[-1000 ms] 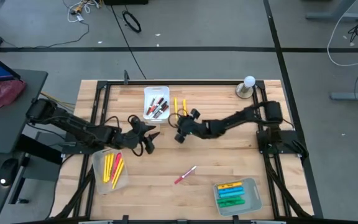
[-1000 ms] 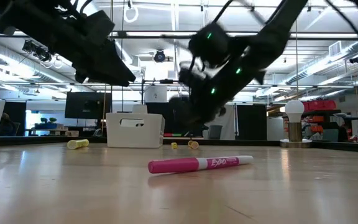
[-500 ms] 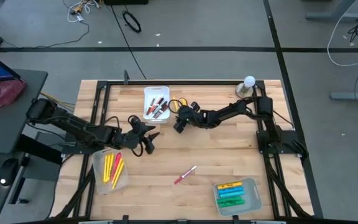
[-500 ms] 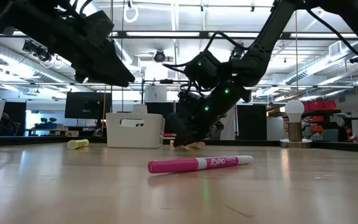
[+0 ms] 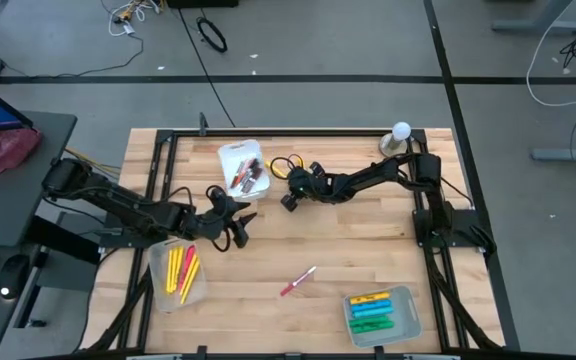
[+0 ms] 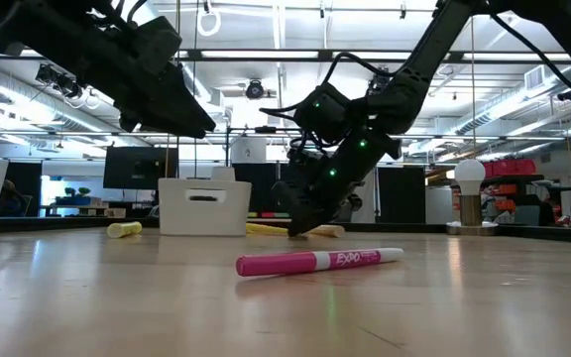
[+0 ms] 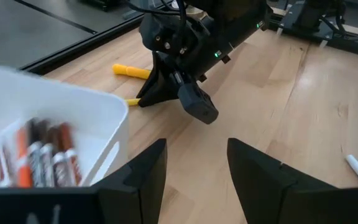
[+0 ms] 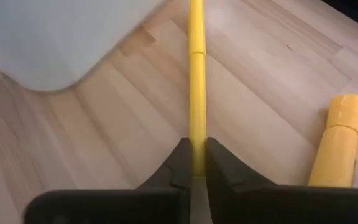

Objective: Pick & Place Markers
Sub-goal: Put the yellow pen into the transparent bin

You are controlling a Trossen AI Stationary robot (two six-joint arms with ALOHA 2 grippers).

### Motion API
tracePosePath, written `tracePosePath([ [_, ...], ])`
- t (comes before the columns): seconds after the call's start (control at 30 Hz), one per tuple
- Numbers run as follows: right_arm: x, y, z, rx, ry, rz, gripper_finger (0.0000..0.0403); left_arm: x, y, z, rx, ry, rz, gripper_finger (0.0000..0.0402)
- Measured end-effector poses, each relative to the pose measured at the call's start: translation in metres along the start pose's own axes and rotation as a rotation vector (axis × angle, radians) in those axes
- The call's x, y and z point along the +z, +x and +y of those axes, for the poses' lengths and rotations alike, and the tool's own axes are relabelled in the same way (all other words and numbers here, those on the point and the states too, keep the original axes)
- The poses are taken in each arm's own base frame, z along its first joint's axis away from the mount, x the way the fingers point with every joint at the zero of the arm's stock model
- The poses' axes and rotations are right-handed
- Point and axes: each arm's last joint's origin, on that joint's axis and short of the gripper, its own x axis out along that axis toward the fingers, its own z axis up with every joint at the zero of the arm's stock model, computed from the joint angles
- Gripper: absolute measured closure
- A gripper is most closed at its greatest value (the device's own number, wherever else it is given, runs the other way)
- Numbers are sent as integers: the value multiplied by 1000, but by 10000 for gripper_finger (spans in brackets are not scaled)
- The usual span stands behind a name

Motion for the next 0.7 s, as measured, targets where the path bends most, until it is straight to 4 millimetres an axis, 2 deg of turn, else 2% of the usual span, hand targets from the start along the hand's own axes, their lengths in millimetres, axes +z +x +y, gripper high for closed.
tracePosePath([
  [0.1,-1,-1,1,-8,9,4,391,0,0,0,0,0,0,225],
  [0.27,-2,-5,2,-22,53,10,385,0,0,0,0,0,0,225],
  [0.4,1,-16,3,-64,48,8,387,0,0,0,-1,-5,0,225],
  [0.53,14,-38,8,-75,46,-53,387,0,-1,-1,-5,-6,-1,225],
  [0.7,24,-79,17,-68,27,-165,387,1,-5,-8,-50,-13,-29,225],
])
